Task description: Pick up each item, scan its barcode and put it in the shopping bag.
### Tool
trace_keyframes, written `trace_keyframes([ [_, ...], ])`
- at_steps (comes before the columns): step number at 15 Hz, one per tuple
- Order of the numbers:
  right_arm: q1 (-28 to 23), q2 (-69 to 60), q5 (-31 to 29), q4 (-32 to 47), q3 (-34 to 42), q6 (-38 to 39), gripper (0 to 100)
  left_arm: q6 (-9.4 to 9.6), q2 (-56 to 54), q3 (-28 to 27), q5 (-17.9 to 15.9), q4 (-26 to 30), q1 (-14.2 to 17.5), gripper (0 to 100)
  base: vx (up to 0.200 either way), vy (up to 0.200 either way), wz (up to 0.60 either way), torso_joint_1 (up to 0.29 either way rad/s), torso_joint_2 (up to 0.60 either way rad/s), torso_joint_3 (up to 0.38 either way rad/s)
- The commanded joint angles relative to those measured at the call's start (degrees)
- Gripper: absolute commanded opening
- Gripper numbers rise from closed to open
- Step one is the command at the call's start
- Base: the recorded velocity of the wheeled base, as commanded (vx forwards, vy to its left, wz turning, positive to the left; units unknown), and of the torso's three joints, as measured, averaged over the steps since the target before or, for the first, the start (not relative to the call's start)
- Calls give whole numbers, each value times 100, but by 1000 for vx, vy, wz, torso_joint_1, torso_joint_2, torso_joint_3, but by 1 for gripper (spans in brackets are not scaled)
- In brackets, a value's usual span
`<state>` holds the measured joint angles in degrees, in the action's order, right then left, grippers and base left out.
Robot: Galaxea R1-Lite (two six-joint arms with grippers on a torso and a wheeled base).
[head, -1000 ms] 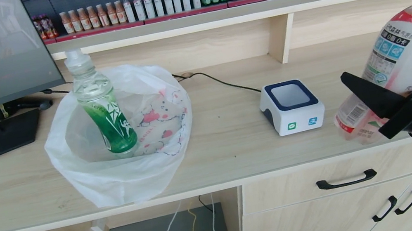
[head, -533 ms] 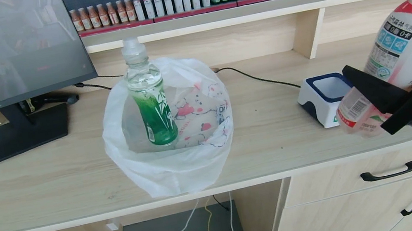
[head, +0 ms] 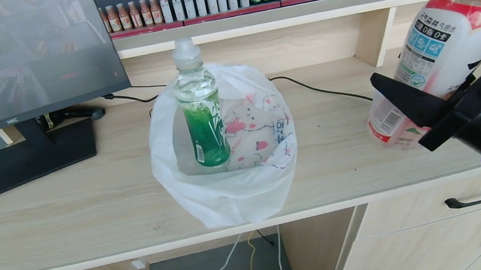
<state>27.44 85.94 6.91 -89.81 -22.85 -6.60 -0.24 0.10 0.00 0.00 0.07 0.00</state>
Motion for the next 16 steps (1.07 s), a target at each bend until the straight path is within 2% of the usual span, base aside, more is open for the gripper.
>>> trace_keyframes([
  [1,51,283,73,-19,-238,-35,0,-11,-1,0,0,1,0,100,0,0,0,0,0,0],
  [5,86,1126,38,-19,-862,-96,0,-11,-1,0,0,1,9,100,0,0,0,0,0,0],
  [12,605,2058,-120,-19,-1864,27,0,-20,-1,0,0,1,0,100,0,0,0,0,0,0],
  [14,605,2146,-120,-19,-2224,35,0,-20,-1,0,0,1,9,100,0,0,0,0,0,0],
  [15,640,2348,-120,-19,-2734,88,0,-11,-1,0,0,1,0,100,0,0,0,0,0,0],
  [16,684,2445,-129,-19,-2778,88,0,-2,-1,0,0,1,0,100,0,0,0,0,0,0],
])
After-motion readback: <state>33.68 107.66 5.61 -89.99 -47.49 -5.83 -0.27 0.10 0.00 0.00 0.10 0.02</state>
